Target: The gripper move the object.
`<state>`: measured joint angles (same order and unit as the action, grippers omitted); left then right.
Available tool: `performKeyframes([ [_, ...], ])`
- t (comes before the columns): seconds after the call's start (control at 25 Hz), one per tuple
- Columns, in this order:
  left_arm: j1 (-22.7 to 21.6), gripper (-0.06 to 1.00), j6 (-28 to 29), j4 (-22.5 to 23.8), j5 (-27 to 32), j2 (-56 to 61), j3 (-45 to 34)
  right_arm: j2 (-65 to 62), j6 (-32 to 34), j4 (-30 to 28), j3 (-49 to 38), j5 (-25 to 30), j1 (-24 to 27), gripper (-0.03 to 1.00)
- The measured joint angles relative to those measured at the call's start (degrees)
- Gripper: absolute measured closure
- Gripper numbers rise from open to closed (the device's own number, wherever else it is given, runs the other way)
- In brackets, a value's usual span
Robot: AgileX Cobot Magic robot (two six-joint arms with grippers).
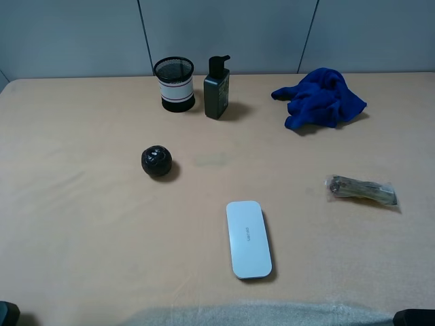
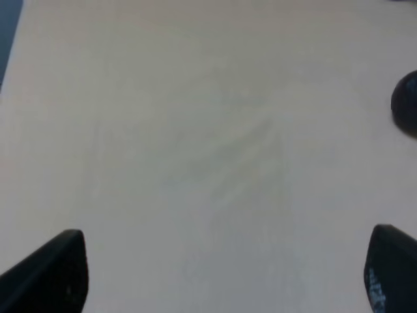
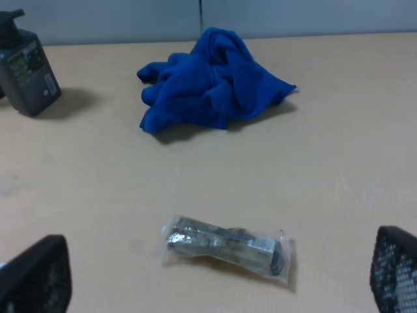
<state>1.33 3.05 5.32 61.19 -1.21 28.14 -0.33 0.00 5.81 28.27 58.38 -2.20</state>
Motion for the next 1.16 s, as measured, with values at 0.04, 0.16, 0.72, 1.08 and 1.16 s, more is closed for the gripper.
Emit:
performKeyframes([
  [0.04,0.0,0.07,-0.4,0.0,-0.1,0.9,0.0,0.0,0.0,0.0,0.0,0.0,0.0,0.27],
  [0.16,0.0,0.03,-2.1,-0.1,-0.1,1.6,0.0,0.0,0.0,0.0,0.0,0.0,0.0,0.27],
  [0.72,0.0,0.00,-3.1,-0.2,-0.2,1.6,-0.4,0.0,0.0,0.1,0.0,0.0,0.0,0.27],
  [1.08,0.0,0.00,-3.1,-0.2,-0.2,1.6,-0.4,0.0,0.0,0.1,0.0,0.0,0.0,0.27],
  [1.16,0.0,0.00,-3.1,-0.2,-0.2,1.6,-0.4,0.0,0.0,0.1,0.0,0.0,0.0,0.27],
])
